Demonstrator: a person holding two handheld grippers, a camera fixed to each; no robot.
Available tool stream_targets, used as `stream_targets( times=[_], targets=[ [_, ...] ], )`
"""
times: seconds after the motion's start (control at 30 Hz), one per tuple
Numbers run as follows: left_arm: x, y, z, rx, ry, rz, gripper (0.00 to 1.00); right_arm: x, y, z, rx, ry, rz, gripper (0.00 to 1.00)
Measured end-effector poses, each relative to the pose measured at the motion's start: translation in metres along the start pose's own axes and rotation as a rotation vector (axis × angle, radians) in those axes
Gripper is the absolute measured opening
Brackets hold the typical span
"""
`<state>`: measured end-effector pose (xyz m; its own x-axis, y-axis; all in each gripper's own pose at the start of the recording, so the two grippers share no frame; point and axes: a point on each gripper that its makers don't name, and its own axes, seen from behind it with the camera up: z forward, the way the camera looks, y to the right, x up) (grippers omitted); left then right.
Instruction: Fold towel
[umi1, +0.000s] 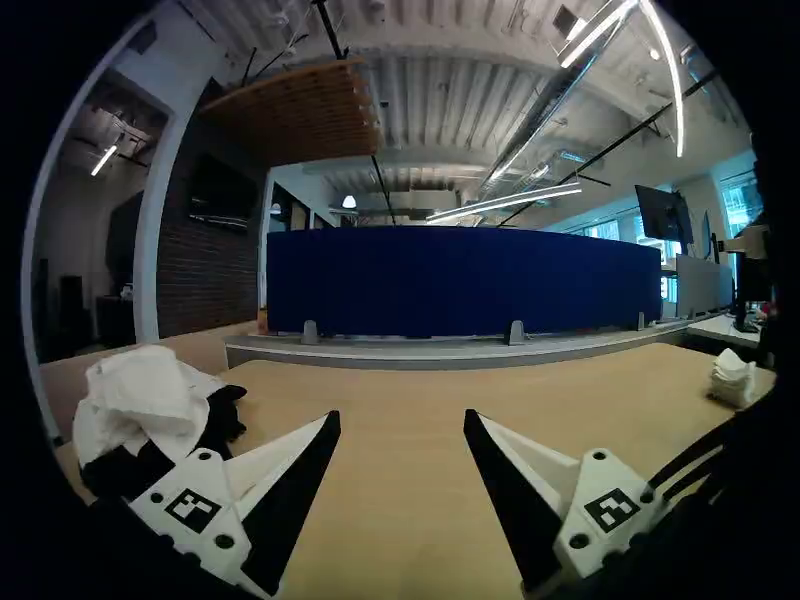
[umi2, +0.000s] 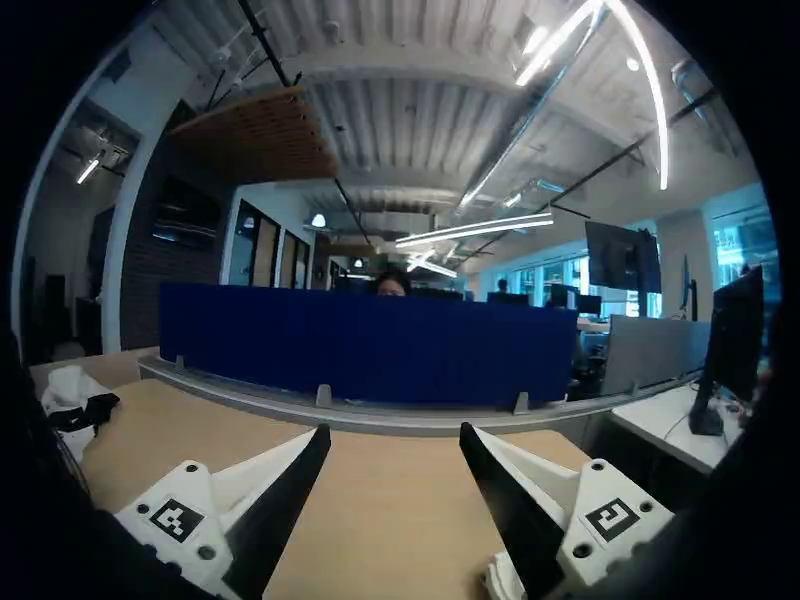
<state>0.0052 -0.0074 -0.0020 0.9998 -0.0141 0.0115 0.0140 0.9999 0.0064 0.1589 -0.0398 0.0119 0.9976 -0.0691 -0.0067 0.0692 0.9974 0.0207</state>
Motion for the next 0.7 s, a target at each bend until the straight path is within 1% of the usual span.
stream_targets(
  times=[0.1,0.4,0.7],
  targets=[
    [-0.0043,0.0007,-0.0003,-0.003,0.0,-0.008,0.91,-0.0009,0.0028,-0.0015,-0.002,0.004,0.003,1.0],
    [-0.0063,0.0029,-0.0015,-0.008,0.01,0.009,0.91,-0.001,0.0095,-0.0048,-0.01,0.007,0.002,1.0],
    [-0.0053,0.002,0.0006,-0.001,0.011,0.01,0.91,0.0004,0.011,-0.0059,-0.009,0.014,0.002,1.0]
  ],
)
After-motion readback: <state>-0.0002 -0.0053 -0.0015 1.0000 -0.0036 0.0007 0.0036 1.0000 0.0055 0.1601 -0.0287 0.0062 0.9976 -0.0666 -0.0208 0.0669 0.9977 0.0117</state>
